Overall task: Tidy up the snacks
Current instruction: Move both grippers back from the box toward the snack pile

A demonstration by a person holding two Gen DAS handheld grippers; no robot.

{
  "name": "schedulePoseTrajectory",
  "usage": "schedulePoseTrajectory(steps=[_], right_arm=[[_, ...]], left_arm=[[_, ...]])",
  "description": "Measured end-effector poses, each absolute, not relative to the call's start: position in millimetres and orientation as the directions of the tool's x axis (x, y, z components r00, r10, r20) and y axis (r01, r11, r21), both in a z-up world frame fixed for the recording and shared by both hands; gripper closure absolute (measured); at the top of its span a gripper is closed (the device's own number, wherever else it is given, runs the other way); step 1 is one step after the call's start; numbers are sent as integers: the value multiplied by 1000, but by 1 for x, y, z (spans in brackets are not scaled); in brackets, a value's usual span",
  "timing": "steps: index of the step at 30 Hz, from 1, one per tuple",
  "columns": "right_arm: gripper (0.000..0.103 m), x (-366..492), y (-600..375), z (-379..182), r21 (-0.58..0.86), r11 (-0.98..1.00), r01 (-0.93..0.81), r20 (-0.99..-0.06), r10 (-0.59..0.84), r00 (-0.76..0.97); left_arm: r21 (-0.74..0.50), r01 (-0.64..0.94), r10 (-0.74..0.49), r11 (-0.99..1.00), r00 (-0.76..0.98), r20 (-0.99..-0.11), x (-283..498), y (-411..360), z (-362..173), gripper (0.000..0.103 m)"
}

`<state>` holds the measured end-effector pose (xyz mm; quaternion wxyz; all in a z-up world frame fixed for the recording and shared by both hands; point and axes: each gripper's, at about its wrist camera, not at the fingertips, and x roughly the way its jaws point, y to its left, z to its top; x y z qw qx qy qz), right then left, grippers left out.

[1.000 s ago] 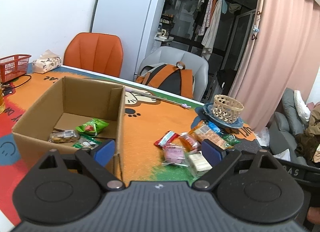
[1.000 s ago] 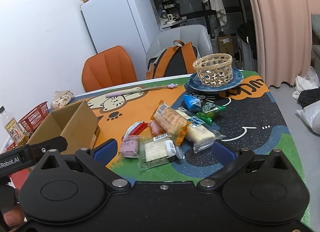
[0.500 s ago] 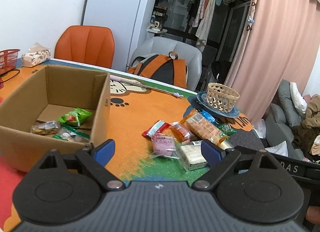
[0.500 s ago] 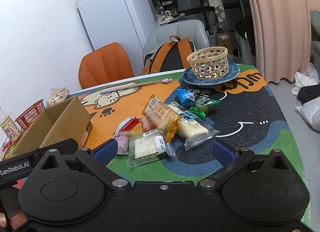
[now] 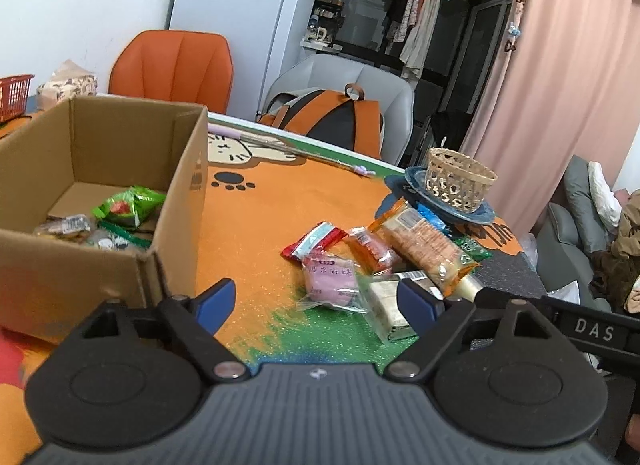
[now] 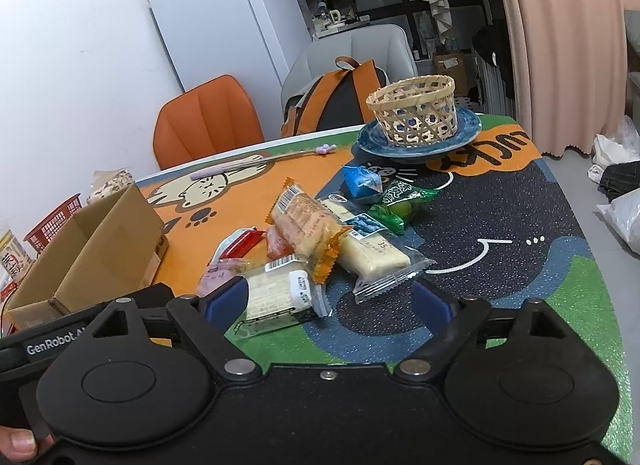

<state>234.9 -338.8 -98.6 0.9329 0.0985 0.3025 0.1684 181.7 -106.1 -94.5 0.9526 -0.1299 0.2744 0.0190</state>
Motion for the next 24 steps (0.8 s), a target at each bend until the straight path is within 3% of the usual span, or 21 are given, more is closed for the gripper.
schedulePoseTrajectory(steps=[10,22,24], right_arm=[[25,248,-342,-107,311,916,-252,-542,389,745],[27,255,-326,-108,321,900,-294,-544,429,721],[27,257,-323,-107,320,899,-299,-544,432,719]], left_arm=[[-270,-170,-3,948,843,-539,193,-112,-113,25],[-305,-250,52,919,843,-536,210,-113,-126,28],[-306,-255,54,917,840,-540,212,-111,-128,33]])
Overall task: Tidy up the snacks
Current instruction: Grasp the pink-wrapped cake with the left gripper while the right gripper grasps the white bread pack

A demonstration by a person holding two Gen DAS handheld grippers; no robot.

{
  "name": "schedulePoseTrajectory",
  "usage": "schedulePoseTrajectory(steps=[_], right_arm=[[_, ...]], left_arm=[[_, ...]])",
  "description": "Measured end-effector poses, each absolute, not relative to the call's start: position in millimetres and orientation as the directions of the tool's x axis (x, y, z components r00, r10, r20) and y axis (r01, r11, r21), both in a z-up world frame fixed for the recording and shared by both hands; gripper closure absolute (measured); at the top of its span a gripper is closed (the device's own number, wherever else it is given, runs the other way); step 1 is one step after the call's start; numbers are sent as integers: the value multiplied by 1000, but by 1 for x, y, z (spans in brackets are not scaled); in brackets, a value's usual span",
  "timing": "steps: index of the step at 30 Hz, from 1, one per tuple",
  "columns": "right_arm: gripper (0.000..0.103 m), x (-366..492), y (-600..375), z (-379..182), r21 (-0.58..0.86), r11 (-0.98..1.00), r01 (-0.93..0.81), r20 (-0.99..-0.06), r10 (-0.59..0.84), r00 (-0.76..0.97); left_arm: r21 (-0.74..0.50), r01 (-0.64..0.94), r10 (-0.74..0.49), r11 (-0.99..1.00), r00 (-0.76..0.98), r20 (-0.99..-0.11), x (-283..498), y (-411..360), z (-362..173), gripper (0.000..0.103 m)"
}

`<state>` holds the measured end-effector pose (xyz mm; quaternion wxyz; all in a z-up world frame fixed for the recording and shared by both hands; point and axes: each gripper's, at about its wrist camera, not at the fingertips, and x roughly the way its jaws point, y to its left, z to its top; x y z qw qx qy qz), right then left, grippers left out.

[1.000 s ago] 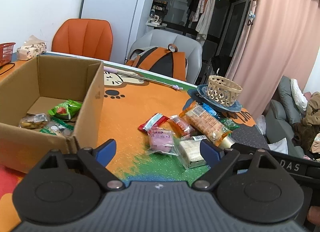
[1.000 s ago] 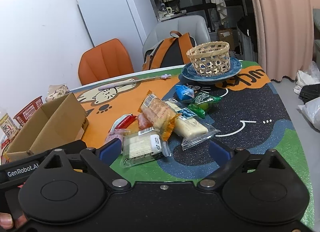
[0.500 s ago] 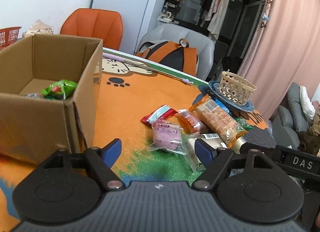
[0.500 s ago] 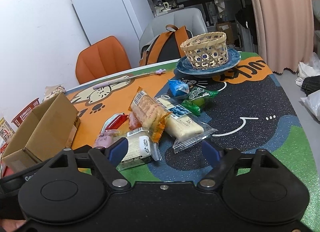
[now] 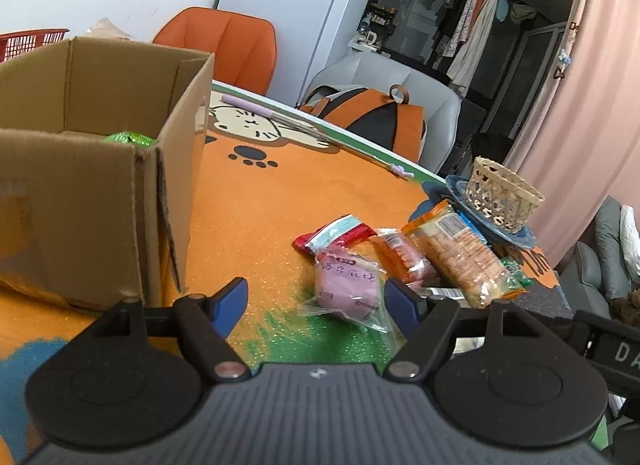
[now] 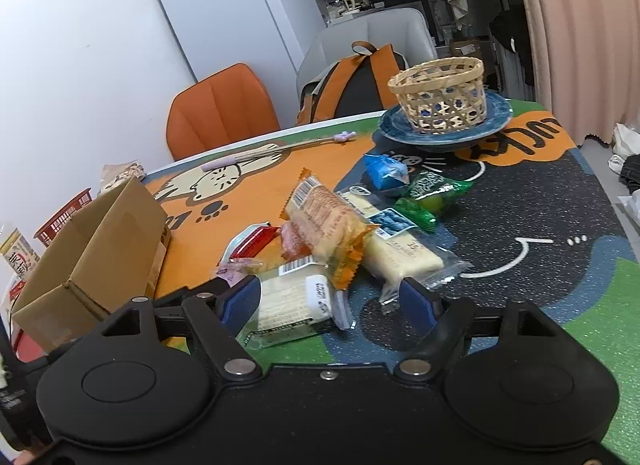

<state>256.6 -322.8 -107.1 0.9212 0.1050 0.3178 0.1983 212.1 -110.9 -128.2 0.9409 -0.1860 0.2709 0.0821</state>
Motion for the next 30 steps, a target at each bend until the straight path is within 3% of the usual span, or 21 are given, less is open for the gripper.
schedulePoseTrajectory(steps=[4,6,10,25,30], right_arm=[[27,258,-316,-106,317,898,-305,-545,435,717],[27,259,-312,-106,314,898,-308,-545,436,716],[27,260,-304,-107,307,900,-311,-554,434,710],[26,266,-283,-111,284,908,-309,-572,419,705],[25,268,-272,-114,266,908,-323,-577,418,702]], left_arm=[[-298,-227,36,927,846,-531,214,-110,-131,53],[-305,-197,8,932,851,-526,214,-110,-131,71],[-294,-188,4,937,849,-528,212,-110,-129,77],[-309,-188,-18,932,829,-559,198,-90,-131,80],[-308,-192,-18,932,824,-567,194,-83,-131,89]])
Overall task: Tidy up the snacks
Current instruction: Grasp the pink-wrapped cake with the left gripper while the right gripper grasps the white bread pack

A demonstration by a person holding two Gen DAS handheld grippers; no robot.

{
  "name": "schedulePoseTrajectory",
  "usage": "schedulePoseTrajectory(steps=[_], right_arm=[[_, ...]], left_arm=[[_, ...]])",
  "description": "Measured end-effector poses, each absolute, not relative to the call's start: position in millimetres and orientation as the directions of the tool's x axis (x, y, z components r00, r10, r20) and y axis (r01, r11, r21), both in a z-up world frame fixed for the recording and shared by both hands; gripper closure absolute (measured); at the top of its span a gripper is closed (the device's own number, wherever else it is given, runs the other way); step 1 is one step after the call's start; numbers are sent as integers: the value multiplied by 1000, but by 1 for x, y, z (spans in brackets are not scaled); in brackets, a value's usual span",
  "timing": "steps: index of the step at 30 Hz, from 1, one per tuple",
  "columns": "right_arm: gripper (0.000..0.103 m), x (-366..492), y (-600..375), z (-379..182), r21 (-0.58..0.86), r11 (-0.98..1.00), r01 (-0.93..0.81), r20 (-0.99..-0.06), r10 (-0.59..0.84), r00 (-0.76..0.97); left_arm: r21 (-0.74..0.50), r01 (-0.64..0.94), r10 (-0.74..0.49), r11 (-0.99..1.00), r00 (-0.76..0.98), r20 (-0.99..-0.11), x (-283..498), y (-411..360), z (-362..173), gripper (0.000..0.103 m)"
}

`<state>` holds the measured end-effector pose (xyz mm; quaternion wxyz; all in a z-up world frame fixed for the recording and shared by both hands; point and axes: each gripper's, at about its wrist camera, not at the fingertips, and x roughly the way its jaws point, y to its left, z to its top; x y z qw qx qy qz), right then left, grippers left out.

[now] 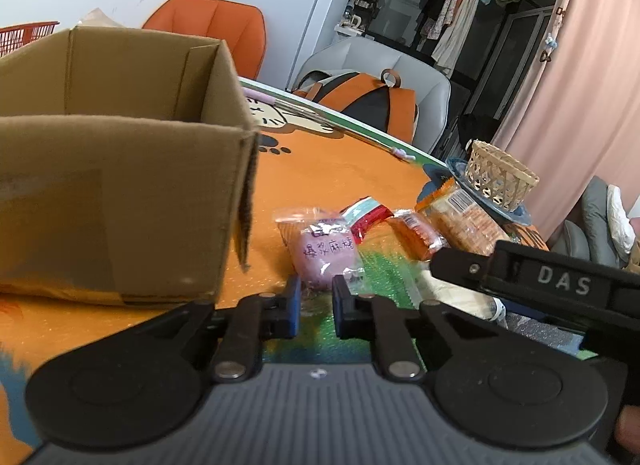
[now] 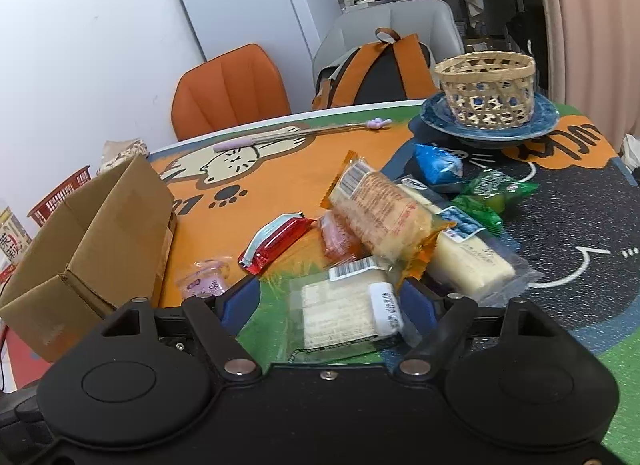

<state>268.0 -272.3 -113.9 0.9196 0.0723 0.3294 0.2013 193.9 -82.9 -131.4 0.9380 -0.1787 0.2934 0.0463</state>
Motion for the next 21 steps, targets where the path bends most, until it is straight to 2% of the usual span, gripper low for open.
schedulePoseTrajectory(steps=[5,7,9,15,19,20,21], right_arm=[[26,270,-263,-117,213,922,-323,-591,385,708],[36,269,-262,-117,191,928,-320,-597,369,712],[41,267,-262,-117,178,930,-322,-599,362,714],[43,258,-265,-117,170,924,-342,-601,372,707],[43,253,-270,-116,171,927,-334,-603,366,709],[43,252,-272,-115,170,928,-331,-603,364,710],[43,251,-273,-115,170,929,-329,-604,362,710]], left_arm=[[-307,-193,-18,932,821,-570,190,-80,-130,89],[-311,-194,-20,930,820,-572,189,-79,-130,90],[-317,-195,-24,928,819,-573,186,-78,-130,90],[-324,-199,-23,925,822,-569,180,-76,-126,89],[-324,-211,-8,922,827,-562,179,-78,-121,84],[-329,-211,-11,921,827,-562,180,-78,-121,76],[-328,-217,-7,920,825,-565,182,-79,-120,63]])
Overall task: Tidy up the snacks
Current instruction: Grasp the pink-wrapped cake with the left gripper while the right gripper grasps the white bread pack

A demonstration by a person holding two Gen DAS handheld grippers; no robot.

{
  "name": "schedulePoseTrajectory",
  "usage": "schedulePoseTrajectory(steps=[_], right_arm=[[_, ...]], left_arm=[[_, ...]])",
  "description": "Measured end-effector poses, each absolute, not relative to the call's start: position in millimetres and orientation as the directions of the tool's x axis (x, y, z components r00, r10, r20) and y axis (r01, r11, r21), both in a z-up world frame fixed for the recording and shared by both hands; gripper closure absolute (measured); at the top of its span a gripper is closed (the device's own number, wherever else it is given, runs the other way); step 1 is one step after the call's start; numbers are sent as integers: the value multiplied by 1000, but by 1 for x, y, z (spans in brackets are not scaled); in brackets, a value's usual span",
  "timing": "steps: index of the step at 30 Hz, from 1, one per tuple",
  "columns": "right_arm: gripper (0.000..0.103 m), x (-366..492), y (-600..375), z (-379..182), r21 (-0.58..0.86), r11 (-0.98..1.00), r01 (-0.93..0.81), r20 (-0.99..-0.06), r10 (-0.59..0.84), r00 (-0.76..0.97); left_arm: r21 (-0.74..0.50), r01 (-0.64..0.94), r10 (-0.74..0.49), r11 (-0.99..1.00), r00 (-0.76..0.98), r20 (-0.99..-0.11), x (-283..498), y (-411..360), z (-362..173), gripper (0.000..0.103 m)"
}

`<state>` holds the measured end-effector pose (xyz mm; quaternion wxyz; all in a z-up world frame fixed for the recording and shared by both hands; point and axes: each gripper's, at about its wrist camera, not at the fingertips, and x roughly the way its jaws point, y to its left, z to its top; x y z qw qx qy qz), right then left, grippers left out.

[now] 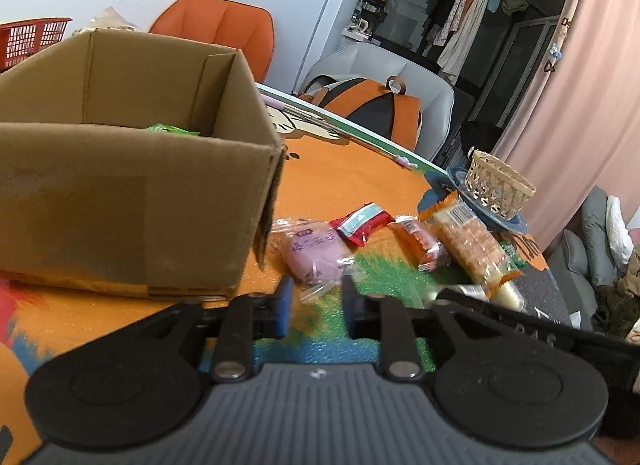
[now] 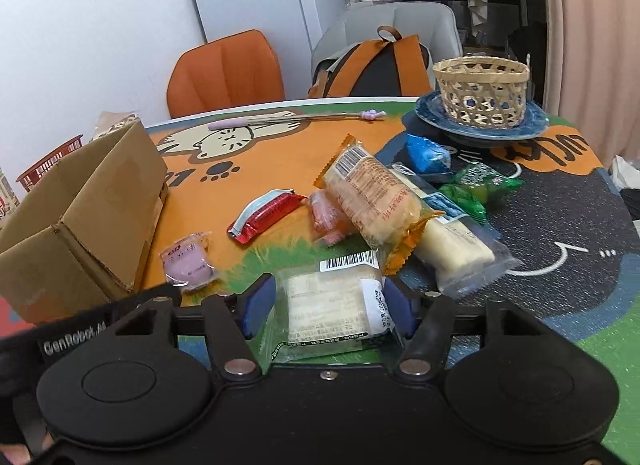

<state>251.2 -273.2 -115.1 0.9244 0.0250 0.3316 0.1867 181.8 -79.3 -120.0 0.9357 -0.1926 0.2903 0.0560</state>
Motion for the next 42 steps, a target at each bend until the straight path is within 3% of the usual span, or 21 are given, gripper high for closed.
schedulePoseTrajectory(steps=[2,6,16,19,28,32,34,36,38,42], right_arm=[[43,250,-277,-115,172,931,-323,-604,359,711],[43,250,-285,-115,174,933,-316,-605,354,713],[42,252,-290,-117,181,929,-324,-597,366,714],[41,253,-289,-117,181,928,-326,-595,368,714],[41,254,-290,-116,188,925,-331,-596,375,710],[41,254,-290,-116,188,925,-331,-595,375,710],[41,254,-290,-116,188,925,-330,-596,374,710],[40,253,-290,-116,181,927,-327,-596,368,714],[39,252,-288,-115,169,931,-323,-596,357,719],[30,249,-285,-113,161,930,-331,-599,359,716]], left_arm=[[-315,-245,26,917,823,-567,185,-82,-119,47],[-319,-250,38,914,837,-546,191,-88,-117,32],[-280,-288,93,916,830,-550,206,-90,-118,31],[-288,-303,101,908,827,-553,211,-91,-117,24],[-185,-384,216,904,788,-577,228,-109,-125,22],[-153,-381,231,912,785,-575,231,-109,-129,27],[-151,-376,229,914,787,-572,230,-107,-129,38],[-142,-370,228,918,786,-574,229,-106,-129,60],[-145,-354,212,924,790,-576,227,-104,-129,66],[-169,-332,179,928,796,-578,221,-100,-128,70]])
